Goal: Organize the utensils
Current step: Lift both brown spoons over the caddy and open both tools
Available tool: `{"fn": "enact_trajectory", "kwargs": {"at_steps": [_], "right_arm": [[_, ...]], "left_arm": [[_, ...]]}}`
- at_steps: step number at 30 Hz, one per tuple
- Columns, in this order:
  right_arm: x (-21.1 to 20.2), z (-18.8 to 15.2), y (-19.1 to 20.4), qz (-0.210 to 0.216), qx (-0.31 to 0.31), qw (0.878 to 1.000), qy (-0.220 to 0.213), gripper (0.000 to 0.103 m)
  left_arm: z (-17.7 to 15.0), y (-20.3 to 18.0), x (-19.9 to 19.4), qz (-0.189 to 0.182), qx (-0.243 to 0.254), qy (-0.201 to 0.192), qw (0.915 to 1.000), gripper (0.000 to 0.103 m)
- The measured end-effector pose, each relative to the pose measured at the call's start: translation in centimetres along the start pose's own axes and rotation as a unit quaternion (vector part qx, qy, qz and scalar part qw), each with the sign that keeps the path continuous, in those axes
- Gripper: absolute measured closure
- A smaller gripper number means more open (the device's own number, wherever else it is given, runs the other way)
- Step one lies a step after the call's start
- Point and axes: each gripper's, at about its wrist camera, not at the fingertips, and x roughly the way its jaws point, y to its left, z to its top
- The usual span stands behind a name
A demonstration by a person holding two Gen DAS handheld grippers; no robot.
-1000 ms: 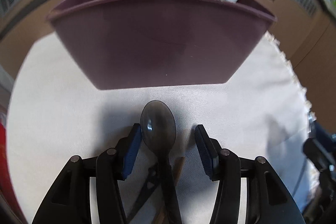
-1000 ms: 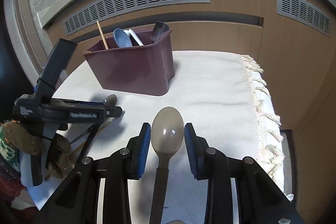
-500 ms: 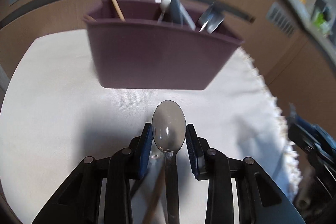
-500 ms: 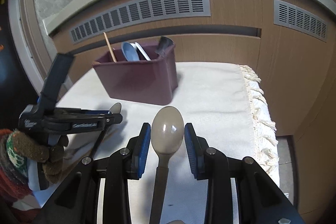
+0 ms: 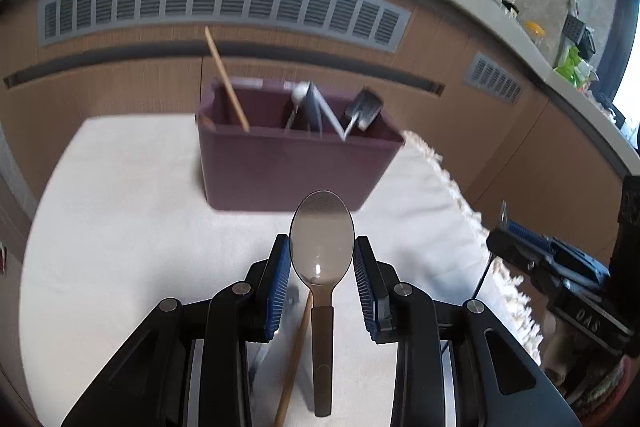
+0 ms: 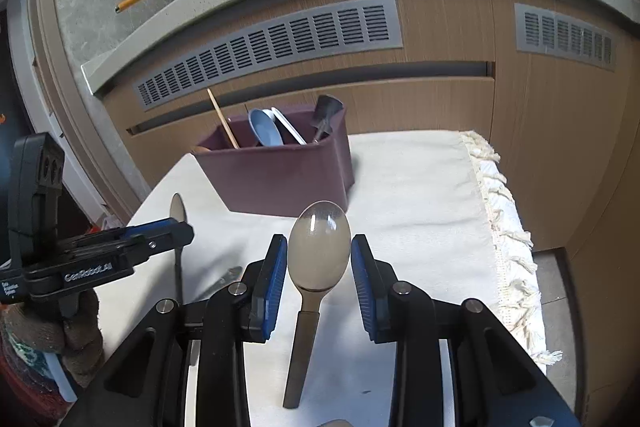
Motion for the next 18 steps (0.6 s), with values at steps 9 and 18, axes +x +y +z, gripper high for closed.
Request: {"fn": "enact_trajectory", "kwargs": {"at_steps": [9,18], "right_arm": [[-3.1,5.6,2.0,-0.022,-0.057,0.996,-0.060,0.073],[-4.6,16.1,4.5,-0.053,-0.104,0.982,-0.146,0.073]], "left_arm": [[7.6,-1.9,-4.7,0.008,0.027,-0.117,0.9928,0.070],[15.8,0.2,-7.8,0.028,0.004,-0.239,0.9705,0.070]]}}
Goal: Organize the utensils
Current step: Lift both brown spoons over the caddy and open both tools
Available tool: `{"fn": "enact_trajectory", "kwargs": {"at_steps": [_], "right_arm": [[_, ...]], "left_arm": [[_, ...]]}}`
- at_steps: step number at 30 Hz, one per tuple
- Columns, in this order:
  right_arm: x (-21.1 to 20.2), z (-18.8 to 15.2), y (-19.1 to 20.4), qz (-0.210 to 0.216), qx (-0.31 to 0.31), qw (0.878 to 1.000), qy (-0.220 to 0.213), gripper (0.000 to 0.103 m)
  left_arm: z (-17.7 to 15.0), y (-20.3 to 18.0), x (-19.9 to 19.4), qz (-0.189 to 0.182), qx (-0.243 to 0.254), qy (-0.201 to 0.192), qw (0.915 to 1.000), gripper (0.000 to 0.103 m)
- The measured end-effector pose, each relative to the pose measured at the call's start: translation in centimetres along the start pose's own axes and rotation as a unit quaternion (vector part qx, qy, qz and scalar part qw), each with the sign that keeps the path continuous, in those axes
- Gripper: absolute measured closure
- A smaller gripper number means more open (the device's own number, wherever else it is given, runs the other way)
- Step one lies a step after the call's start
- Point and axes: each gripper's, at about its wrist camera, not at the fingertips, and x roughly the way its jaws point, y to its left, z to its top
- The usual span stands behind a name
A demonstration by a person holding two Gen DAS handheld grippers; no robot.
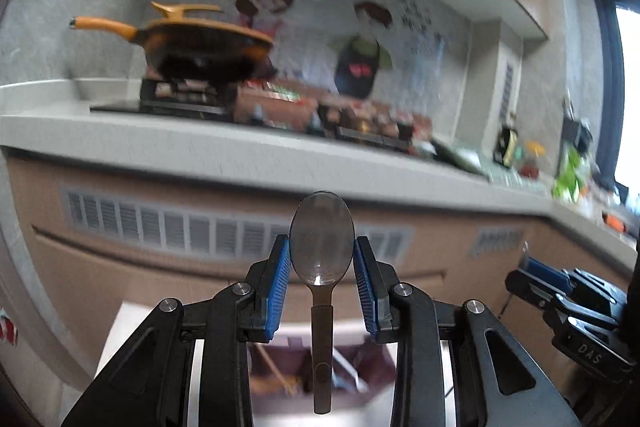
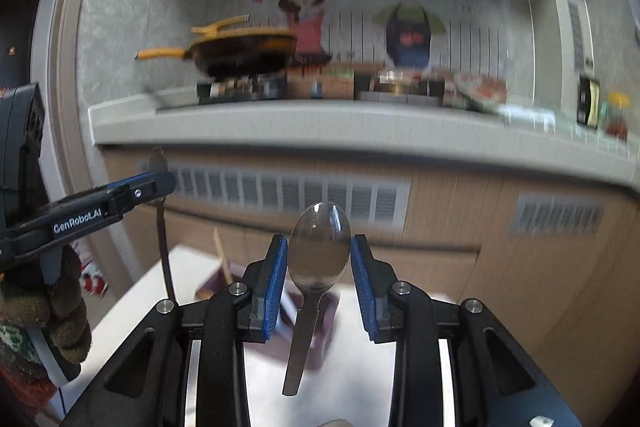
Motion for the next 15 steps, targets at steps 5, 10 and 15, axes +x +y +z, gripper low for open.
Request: {"fn": "enact_trajectory", "kwargs": {"at_steps": [5,10,15], "right_arm": [[1.5,2.4,-0.6,-0.004,0.005,1.000,-0.016,0.073],[4.4,2.3,-1.1,0.010,0.028,1.000,-0.008,0.073],[8.0,1.1,-0.5,0.022,0.037,0.999,0.013,0.073]], "left_arm": [[1.4,2.6,0.5,-0.013,-0.033,-0.049,0.9982,0.070],[0.5,4.3,2.4,-0.016,-0.043,-0.051,0.9977,0.070],[-1.8,4.8,4.3,-0.023,-0.031,-0.038,0.9985,0.070]]}}
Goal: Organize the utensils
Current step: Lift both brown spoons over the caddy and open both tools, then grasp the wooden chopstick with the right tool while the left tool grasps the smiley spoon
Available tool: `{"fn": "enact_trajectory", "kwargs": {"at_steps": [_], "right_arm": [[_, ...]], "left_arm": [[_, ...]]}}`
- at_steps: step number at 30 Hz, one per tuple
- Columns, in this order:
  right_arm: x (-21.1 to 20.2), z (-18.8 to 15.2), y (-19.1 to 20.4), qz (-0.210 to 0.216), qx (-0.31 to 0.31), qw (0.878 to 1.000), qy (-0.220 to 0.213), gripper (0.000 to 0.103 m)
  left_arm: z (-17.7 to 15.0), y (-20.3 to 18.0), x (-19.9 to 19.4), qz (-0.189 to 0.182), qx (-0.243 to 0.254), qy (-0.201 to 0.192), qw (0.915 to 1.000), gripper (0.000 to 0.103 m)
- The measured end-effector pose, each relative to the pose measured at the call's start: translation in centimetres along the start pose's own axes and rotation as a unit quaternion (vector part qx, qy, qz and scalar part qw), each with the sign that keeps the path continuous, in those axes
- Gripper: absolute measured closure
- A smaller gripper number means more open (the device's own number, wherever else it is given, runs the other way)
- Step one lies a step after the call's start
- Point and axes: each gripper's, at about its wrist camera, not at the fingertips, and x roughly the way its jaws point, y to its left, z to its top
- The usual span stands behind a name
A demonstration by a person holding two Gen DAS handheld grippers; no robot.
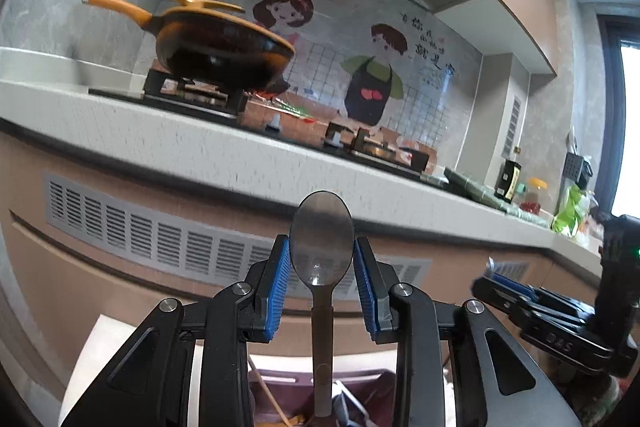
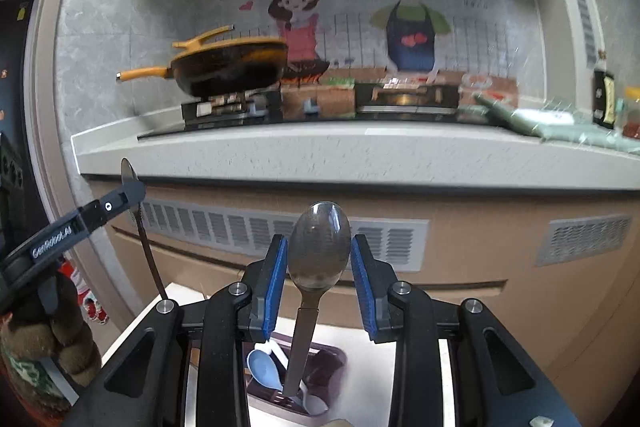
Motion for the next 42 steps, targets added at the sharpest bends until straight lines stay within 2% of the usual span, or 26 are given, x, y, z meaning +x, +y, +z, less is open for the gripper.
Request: {"fn": "enact_trajectory", "kwargs": {"at_steps": [3,8,9,11,12,13,14,16,19,21,23,26,29,32,34,38,40,42], "right_arm": [[1.7,-1.4,0.7,-0.003,-0.013,1.000,-0.004,0.073],[4.4,-4.0,1.5,-0.024,-0.039,0.999,0.007,0.073],[4.8,-4.6,1.4,-0.016,-0.039,0.999,0.015,0.073],[5.7,-6.1,1.0,0.031,-0.028,0.998,0.053,0.072],[6.5,-6.9,0.8,0.067,-0.023,0.993,0.089,0.071],[7.0,-7.7,0.7,0.089,-0.020,0.989,0.118,0.072],[7.2,-8.5,0.6,0.089,-0.024,0.987,0.134,0.072],[6.5,-9.8,0.9,0.053,-0.051,0.988,0.136,0.072],[4.5,-10.7,1.2,0.036,-0.058,0.988,0.135,0.072],[3.0,-11.5,1.4,0.050,-0.050,0.987,0.143,0.072],[1.9,-13.2,2.2,0.077,-0.040,0.981,0.172,0.072],[0.9,-17.4,4.5,0.130,-0.037,0.962,0.236,0.072],[-0.3,-22.1,7.9,0.152,-0.065,0.944,0.287,0.072],[-1.3,-25.5,11.7,0.139,-0.100,0.934,0.312,0.072],[-1.5,-26.3,13.4,0.120,-0.100,0.939,0.307,0.072],[0.3,-26.0,14.3,0.068,-0.070,0.952,0.290,0.072],[1.5,-26.3,14.3,0.045,-0.075,0.946,0.311,0.072],[1.1,-26.2,14.1,0.048,-0.090,0.945,0.310,0.074]], "left_arm": [[-2.0,0.1,1.0,0.009,0.012,-0.009,0.9999,0.070],[-5.1,-0.1,3.9,-0.001,0.021,0.023,0.9995,0.070],[-5.8,-0.1,4.3,-0.003,0.021,0.036,0.9991,0.070],[-7.5,0.4,5.3,-0.013,0.013,0.083,0.9964,0.066],[-8.4,0.8,5.8,-0.015,0.011,0.112,0.9935,0.063],[-9.0,1.0,5.8,-0.013,0.009,0.125,0.9921,0.059],[-9.6,1.4,5.7,-0.008,0.006,0.132,0.9913,0.058],[-9.9,2.3,4.7,0.001,-0.009,0.136,0.9907,0.057],[-9.5,3.3,2.3,0.023,-0.024,0.141,0.9894,0.057],[-9.4,3.9,0.2,0.041,-0.025,0.144,0.9884,0.057],[-10.0,4.7,-2.1,0.066,-0.023,0.159,0.9848,0.057],[-12.0,5.7,-5.0,0.107,-0.020,0.196,0.9745,0.057],[-14.7,6.8,-7.7,0.145,-0.011,0.231,0.9620,0.057],[-17.1,7.6,-10.4,0.173,-0.009,0.250,0.9527,0.057],[-18.2,7.9,-11.8,0.187,-0.009,0.260,0.9474,0.057],[-19.2,8.0,-13.0,0.190,-0.012,0.265,0.9453,0.057],[-19.3,7.7,-12.9,0.187,-0.010,0.266,0.9455,0.057],[-19.4,7.4,-12.8,0.181,-0.010,0.269,0.9460,0.057]]}}
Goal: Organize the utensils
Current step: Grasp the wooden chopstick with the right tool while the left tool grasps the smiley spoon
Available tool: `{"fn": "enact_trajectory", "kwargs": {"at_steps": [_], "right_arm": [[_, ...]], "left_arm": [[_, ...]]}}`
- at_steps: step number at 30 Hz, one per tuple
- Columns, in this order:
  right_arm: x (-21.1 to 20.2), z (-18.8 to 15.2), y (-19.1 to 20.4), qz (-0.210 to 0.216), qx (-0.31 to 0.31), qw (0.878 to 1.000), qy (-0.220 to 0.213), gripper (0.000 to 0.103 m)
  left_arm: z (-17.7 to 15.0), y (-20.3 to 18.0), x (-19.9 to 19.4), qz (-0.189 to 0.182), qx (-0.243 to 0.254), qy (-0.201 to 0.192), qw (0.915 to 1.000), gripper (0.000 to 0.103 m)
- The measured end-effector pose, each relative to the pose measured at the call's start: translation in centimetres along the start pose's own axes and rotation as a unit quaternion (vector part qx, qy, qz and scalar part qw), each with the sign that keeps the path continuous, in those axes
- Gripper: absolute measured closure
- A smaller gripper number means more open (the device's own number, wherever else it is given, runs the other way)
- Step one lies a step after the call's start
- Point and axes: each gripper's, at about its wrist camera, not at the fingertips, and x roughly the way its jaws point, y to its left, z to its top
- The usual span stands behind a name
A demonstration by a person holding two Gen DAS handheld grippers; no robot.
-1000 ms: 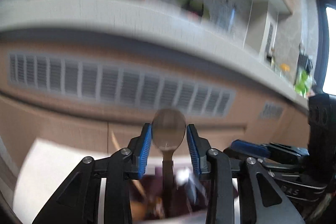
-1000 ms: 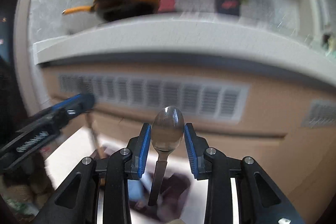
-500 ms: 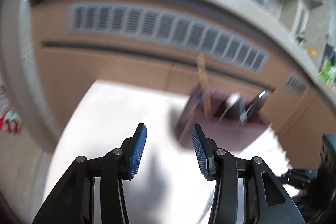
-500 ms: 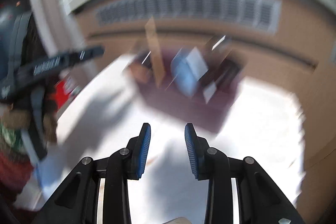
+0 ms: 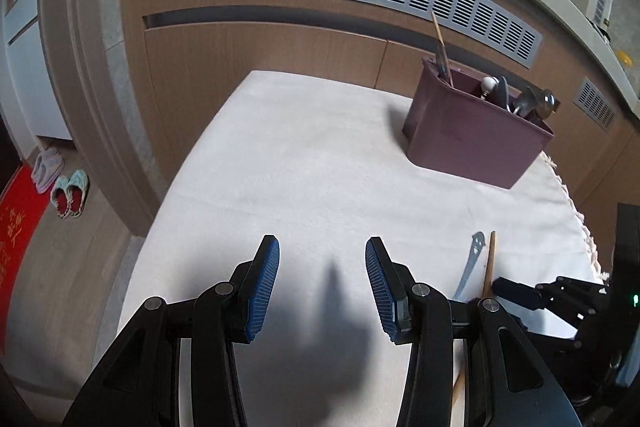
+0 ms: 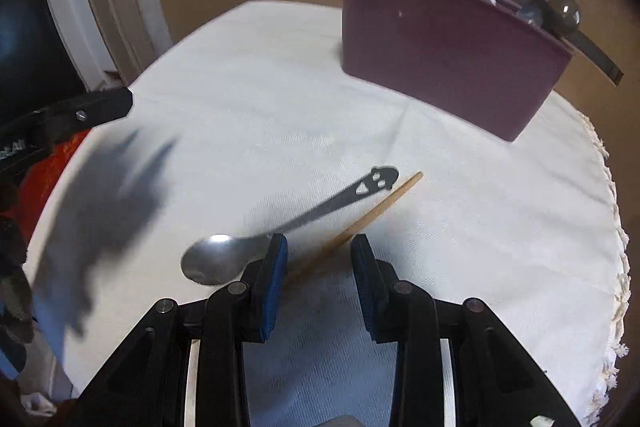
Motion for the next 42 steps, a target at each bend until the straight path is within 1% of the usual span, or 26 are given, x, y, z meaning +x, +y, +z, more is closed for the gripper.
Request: {"fn": "enact_trajectory", "kwargs": {"at_steps": [2,5,8,11,14,15,17,20,21,23,25,26,27,28,30,32,33,36,38,39,40,42], "right_arm": [[-0.6,-0.9,-0.6,-0.005,-0.019,1.000,0.006,0.074],[-1.4,-2.3,-2.7,-0.004,-0.019,1.000,0.010,0.074],[-1.9,-3.5,-5.8,-0.023,0.005,1.000,0.011,0.074],[-2.3,-4.0,-8.7,-0.031,0.042,0.999,0.013,0.074],[-2.7,-4.6,-10.7,-0.014,0.079,0.997,0.012,0.074],[-2.7,-4.7,-10.9,-0.011,0.087,0.996,0.011,0.074],[-3.0,-5.1,-10.9,0.000,0.104,0.995,0.008,0.071],[-3.0,-5.5,-10.4,0.034,0.125,0.992,-0.002,0.070],[-3.2,-5.3,-9.2,0.037,0.124,0.992,-0.007,0.070],[-3.0,-5.1,-8.1,0.026,0.106,0.994,-0.016,0.071],[-2.7,-4.9,-6.5,0.005,0.082,0.996,-0.025,0.076],[-2.6,-4.7,-6.0,0.000,0.065,0.997,-0.028,0.081],[-2.4,-4.5,-5.6,-0.005,0.046,0.998,-0.029,0.094],[-2.3,-4.3,-5.6,-0.003,0.041,0.999,-0.028,0.097],[-2.6,-3.9,-6.5,0.018,0.051,0.998,-0.026,0.098],[-3.6,-4.1,-7.9,0.011,0.062,0.997,-0.037,0.098],[-4.0,-4.2,-8.6,0.009,0.068,0.997,-0.040,0.098],[-5.6,-5.0,-10.8,0.011,0.096,0.994,-0.050,0.098],[-6.4,-5.5,-11.8,0.015,0.108,0.992,-0.056,0.098],[-6.5,-5.6,-12.1,0.016,0.111,0.992,-0.057,0.098],[-6.6,-5.7,-12.3,0.016,0.113,0.992,-0.057,0.098],[-6.7,-5.6,-12.5,0.017,0.117,0.991,-0.060,0.098]], "left_arm": [[0.0,-0.2,0.0,-0.006,0.001,0.006,1.0000,0.057],[0.2,-0.8,0.3,-0.019,0.003,0.012,0.9997,0.057],[0.3,-1.5,0.6,-0.027,0.012,0.016,0.9995,0.057],[0.4,-2.1,0.8,-0.033,0.019,0.020,0.9991,0.057],[0.4,-2.4,1.0,-0.039,0.021,0.026,0.9987,0.057],[0.3,-2.4,1.1,-0.044,0.021,0.028,0.9984,0.057],[0.3,-2.5,1.4,-0.067,0.022,0.038,0.9968,0.057],[0.2,-3.3,2.1,-0.108,0.034,0.062,0.9916,0.057],[0.2,-3.8,2.4,-0.122,0.043,0.070,0.9891,0.057],[0.2,-4.9,3.0,-0.143,0.061,0.087,0.9839,0.057],[0.1,-5.9,3.7,-0.159,0.080,0.108,0.9781,0.057],[0.1,-6.7,4.1,-0.161,0.094,0.119,0.9752,0.057],[0.0,-7.4,4.5,-0.159,0.110,0.128,0.9729,0.057],[-0.1,-8.1,4.8,-0.154,0.125,0.136,0.9706,0.058],[-0.4,-9.2,5.4,-0.147,0.150,0.157,0.9649,0.059],[-0.8,-9.7,5.3,-0.143,0.168,0.169,0.9606,0.064],[-1.0,-9.5,4.8,-0.140,0.174,0.164,0.9609,0.064],[-2.5,-8.2,2.3,-0.140,0.171,0.117,0.9683,0.064],[-3.8,-7.6,1.3,-0.137,0.161,0.084,0.9737,0.064],[-4.4,-7.5,1.0,-0.134,0.158,0.075,0.9755,0.064],[-4.8,-7.5,1.0,-0.128,0.157,0.070,0.9767,0.064],[-5.4,-7.9,1.6,-0.109,0.164,0.076,0.9775,0.064]]}}
